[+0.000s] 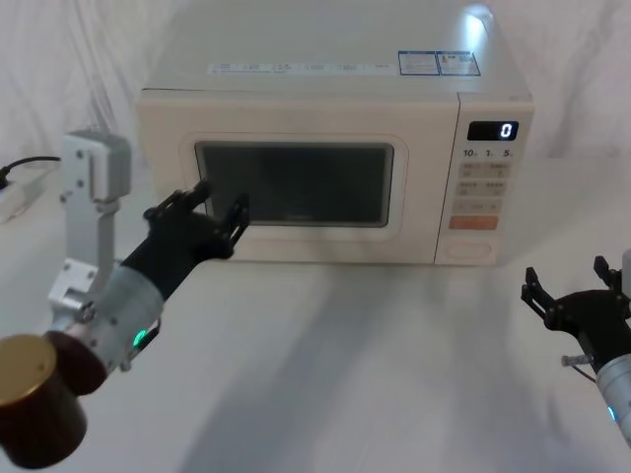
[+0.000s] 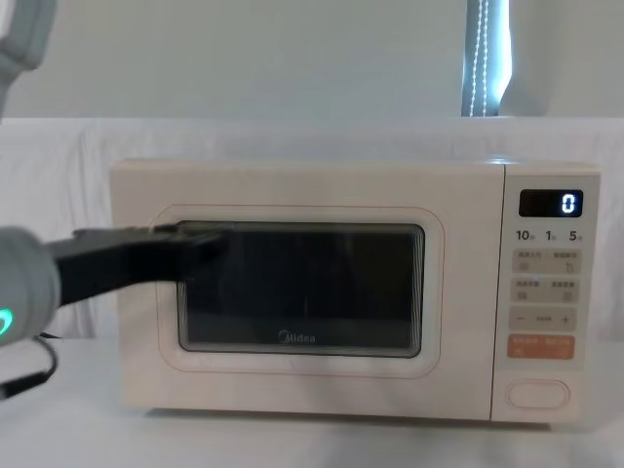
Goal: Press the button to open the microwave door with one hand; close the microwave door with the other hand.
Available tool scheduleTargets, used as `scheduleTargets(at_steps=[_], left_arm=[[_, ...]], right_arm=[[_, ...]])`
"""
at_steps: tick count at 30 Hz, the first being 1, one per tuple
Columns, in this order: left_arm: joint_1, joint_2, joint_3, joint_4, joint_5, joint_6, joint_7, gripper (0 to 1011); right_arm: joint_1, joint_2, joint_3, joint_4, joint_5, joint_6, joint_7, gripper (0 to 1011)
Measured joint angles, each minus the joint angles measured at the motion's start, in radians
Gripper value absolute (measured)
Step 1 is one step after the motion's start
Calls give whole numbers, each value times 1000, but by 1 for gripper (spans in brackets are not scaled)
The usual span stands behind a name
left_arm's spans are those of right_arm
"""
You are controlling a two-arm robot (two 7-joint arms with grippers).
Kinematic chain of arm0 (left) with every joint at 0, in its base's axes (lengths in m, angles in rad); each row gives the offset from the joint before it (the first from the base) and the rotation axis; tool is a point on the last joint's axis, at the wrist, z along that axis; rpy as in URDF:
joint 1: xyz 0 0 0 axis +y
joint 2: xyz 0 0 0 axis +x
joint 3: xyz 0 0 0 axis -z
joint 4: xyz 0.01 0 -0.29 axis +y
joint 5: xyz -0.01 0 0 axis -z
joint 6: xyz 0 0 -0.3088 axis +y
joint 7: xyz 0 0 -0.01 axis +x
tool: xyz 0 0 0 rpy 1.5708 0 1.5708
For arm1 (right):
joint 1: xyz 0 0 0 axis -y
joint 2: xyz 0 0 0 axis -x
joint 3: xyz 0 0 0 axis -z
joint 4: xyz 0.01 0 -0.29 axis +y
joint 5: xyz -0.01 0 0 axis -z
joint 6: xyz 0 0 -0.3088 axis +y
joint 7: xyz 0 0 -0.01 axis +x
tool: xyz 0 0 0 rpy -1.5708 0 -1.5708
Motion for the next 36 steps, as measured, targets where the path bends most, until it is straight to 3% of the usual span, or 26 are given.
scheduleTargets(at_steps=[10, 16, 36], left_arm=[[74, 47, -43, -17, -39, -24, -6, 875], [110, 65, -63, -15, -63, -41, -6, 1000], [194, 85, -102, 23, -103, -97, 14, 1001]], right_arm=[[0, 0, 0, 0, 0, 0, 0, 1002], [0, 0, 0, 0, 0, 0, 0, 1002], [0, 0, 0, 0, 0, 0, 0, 1002]])
